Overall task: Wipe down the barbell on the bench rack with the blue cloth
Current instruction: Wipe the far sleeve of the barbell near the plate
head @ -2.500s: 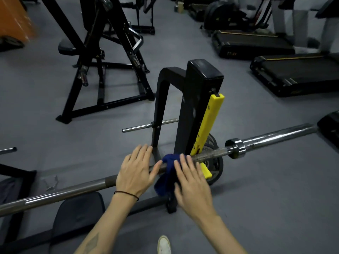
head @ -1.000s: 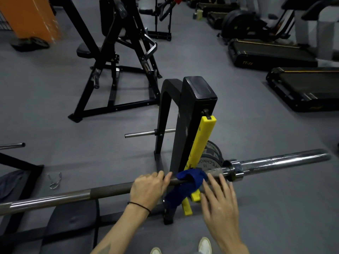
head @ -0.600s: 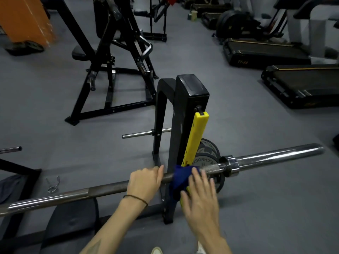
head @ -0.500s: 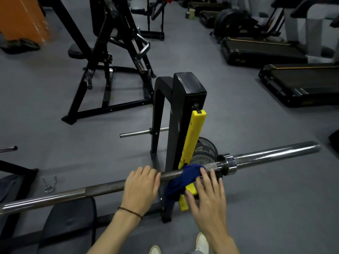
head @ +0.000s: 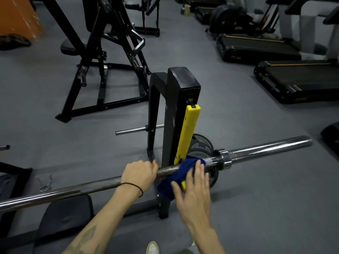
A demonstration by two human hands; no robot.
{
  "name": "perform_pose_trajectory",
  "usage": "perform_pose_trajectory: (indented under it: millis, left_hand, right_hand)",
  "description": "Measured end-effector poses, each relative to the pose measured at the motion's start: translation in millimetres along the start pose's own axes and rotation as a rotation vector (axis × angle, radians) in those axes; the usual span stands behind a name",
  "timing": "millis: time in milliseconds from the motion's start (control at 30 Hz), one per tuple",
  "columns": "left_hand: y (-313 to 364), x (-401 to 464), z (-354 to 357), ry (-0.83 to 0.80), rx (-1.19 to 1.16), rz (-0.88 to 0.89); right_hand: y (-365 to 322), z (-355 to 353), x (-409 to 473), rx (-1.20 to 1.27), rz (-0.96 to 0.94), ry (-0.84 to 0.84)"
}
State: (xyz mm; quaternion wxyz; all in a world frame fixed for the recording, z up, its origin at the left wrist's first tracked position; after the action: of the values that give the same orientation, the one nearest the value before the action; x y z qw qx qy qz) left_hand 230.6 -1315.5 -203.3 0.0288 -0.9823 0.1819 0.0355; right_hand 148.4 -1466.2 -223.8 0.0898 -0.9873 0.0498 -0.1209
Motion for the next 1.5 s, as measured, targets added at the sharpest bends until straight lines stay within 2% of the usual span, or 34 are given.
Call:
perform_pose_trajectory:
  millis: [67,133,200,233,300,400,533,633,800,867,967,1033,1067,1133,1200,1300,1367,1433,1500]
  left_hand:
    - [1.6,-5.5,-8.0,0.092,-0.028,-0.014]
    - [-1.8,-15.3,-12.2,0.170,-0.156,-0.059]
    - [-9.4,-27.8,-12.3,0.362,-0.265,-0.090]
    - [-9.3,-34.7,-6.6,0.398,-0.274,-0.084]
    - [-6.1,-47.5,1.2,0.415,-0.277,-0.071]
    - [-8.1,-46.8,4.5,0.412,-0.306,-0.130]
    - [-6.3,-40.5,-2.3,0.450,-0.254,-0.167]
    - [-10.2,-39.0,1.3,0.390,-0.242,-0.119]
    - [-11.1,-26.8,-5.2,0.366,-0.194,-0.099]
    - [-9.5,-24.2,-7.7,0.352,-0.170,-0.089]
    - [-9.3,-20.4,-4.4,0.277,-0.202,-0.087]
    - [-6.6,-16.7,-6.2,0.185,-0.082,-0.067]
    - [-3.9,-13.6,-4.3,0.164,-0.004,-0.016]
    - [-7.3,-3.8,5.4,0.021,-0.072,0.008]
    - [-12.0,1.3,7.5,-0.019,-0.106,-0.010]
    - [-14.9,-1.4,-0.3,0.046,-0.084,-0.085]
    - [-12.1,-12.2,-5.4,0.138,-0.129,-0.097]
    - [-11.5,-20.1,-14.1,0.355,-0.195,-0.055]
    - [-12.3,-25.8,-11.9,0.456,-0.234,0.001]
  right_hand:
    - [-37.2,1.3,-3.4,0.039,-0.050,0.009]
    - [-54.6,0.1,-7.2,0.032,-0.135,0.013]
    - [-31.8,-2.9,-5.8,-0.014,-0.152,0.034]
    - [-11.1,-5.3,-3.9,-0.029,-0.120,0.053]
    - [21.2,-6.6,-1.7,-0.033,-0.034,0.044]
    - [8.0,4.6,-4.1,0.010,0.058,-0.010]
    - [-40.5,8.0,-16.2,0.018,-0.059,-0.014]
    - [-26.7,4.6,-12.5,-0.034,-0.145,-0.001]
    - [21.7,0.2,-1.9,-0.039,-0.004,-0.020]
    - [3.5,0.0,-3.1,-0.027,0.030,-0.018]
    - [-61.3,3.7,-13.5,0.015,-0.129,-0.019]
    - [-70.4,2.2,-13.7,0.019,-0.206,-0.012]
    - [-59.9,-0.5,-10.5,0.011,-0.210,0.003]
    - [-20.5,-6.8,-0.9,-0.030,-0.131,0.021]
    - [12.9,-12.3,5.8,-0.045,-0.029,0.008]
    - [1.4,-5.2,5.1,-0.003,0.051,-0.014]
    - [-37.2,-0.7,-1.6,0.002,-0.018,-0.017]
    - [-61.6,0.6,-8.3,0.018,-0.148,-0.001]
    - [-43.2,-3.4,-5.1,0.009,-0.161,0.006]
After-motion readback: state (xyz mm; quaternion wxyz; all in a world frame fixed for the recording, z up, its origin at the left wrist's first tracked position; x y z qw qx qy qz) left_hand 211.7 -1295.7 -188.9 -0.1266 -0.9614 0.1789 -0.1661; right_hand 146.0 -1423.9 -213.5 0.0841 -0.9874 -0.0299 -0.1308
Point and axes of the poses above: each hand's wrist, its own x-axis towards the middle knuckle, its own z-axis out of the palm, y = z × x, the point moved 9 cm from there along x, towards the middle knuckle, and after that the axes turned 6 degrees about -x, right-handed, at the moved point
